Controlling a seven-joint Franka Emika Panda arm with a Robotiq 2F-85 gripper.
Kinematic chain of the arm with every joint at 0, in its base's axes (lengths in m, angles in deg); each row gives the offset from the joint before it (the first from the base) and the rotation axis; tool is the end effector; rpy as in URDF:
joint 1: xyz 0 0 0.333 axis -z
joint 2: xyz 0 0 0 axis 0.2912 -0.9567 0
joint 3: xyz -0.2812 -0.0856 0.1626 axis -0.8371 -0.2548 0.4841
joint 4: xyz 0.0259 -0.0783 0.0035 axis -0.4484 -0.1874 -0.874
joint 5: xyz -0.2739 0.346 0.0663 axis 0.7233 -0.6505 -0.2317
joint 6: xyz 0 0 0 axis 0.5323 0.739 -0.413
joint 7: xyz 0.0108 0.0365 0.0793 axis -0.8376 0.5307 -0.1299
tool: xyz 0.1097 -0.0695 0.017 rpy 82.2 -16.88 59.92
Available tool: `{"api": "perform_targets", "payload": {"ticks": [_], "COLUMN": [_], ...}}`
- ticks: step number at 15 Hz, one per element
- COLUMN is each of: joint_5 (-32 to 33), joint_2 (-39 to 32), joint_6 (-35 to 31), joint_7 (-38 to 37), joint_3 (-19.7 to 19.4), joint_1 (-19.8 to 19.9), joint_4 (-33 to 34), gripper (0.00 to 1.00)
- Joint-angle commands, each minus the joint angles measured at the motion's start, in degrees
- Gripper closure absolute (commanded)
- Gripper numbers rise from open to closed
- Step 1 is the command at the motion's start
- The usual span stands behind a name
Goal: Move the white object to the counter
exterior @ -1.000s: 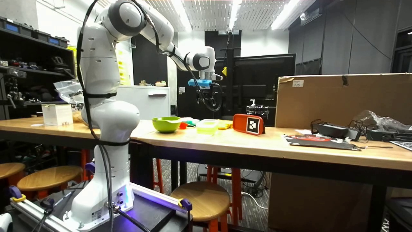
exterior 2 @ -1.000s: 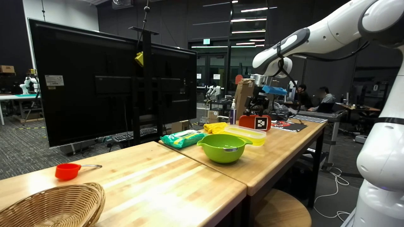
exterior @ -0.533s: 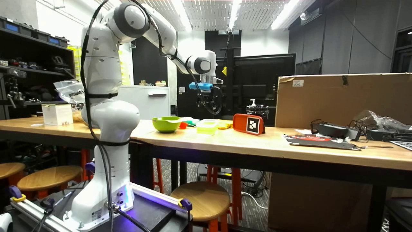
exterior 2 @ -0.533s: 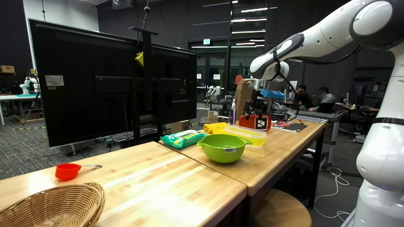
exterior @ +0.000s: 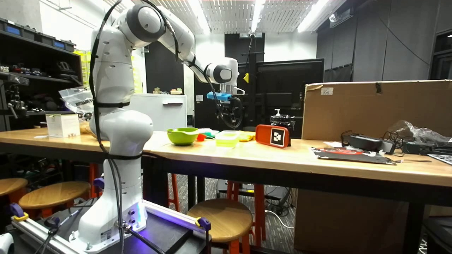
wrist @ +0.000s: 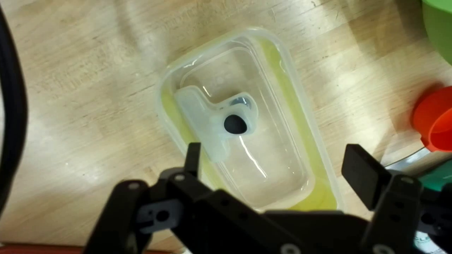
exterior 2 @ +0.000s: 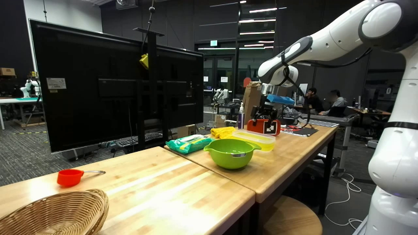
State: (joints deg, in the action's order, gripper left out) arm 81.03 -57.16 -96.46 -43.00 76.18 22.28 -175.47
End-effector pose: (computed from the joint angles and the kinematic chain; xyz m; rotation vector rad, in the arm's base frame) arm 0.5683 -0.1579 0.4386 -2.9917 0.3863 -0.1484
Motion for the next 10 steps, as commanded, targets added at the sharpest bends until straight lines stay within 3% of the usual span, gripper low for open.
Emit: {"api": "perform_targets", "payload": {"ticks": [1,10], "joint_5": [-3.16,-5.01], "joint_2": [-0.92,-4.50], "joint_6": [-0.73,-0.40], "joint_7": [-2.67,-7.23], "joint_3": [0.81,0.94], "joint_1": [1.03,1.40], "joint_4": [-0.53,-0.09], "gripper": [0.00,0.00]}}
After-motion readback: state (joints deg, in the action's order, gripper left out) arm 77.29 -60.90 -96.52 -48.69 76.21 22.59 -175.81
